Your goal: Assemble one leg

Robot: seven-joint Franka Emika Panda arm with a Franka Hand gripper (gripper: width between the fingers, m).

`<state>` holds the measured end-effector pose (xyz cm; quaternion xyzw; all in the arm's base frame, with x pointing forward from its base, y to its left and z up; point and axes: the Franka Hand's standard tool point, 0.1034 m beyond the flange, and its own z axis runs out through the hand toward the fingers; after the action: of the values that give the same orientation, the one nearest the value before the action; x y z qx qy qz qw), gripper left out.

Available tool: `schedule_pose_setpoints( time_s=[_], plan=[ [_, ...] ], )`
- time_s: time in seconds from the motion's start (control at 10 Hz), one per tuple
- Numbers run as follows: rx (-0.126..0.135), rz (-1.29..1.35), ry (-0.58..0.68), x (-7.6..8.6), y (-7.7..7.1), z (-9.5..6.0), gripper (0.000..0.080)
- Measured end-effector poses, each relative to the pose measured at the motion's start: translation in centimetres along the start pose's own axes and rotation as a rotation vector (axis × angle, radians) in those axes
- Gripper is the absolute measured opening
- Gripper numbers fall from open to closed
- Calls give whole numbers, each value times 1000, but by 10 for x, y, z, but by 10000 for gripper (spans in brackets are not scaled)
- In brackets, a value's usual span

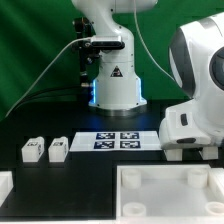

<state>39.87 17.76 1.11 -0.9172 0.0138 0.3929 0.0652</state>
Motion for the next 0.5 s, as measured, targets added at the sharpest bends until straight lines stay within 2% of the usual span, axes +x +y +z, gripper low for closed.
schedule_pose_setpoints(
  time_s=[0.2, 0.3, 0.5],
  plan=[
    [-2, -12, 3, 0, 1, -5, 291],
    [3, -41, 34, -1, 3, -30, 291],
    [6, -95, 77, -14, 8, -76, 291]
  ],
)
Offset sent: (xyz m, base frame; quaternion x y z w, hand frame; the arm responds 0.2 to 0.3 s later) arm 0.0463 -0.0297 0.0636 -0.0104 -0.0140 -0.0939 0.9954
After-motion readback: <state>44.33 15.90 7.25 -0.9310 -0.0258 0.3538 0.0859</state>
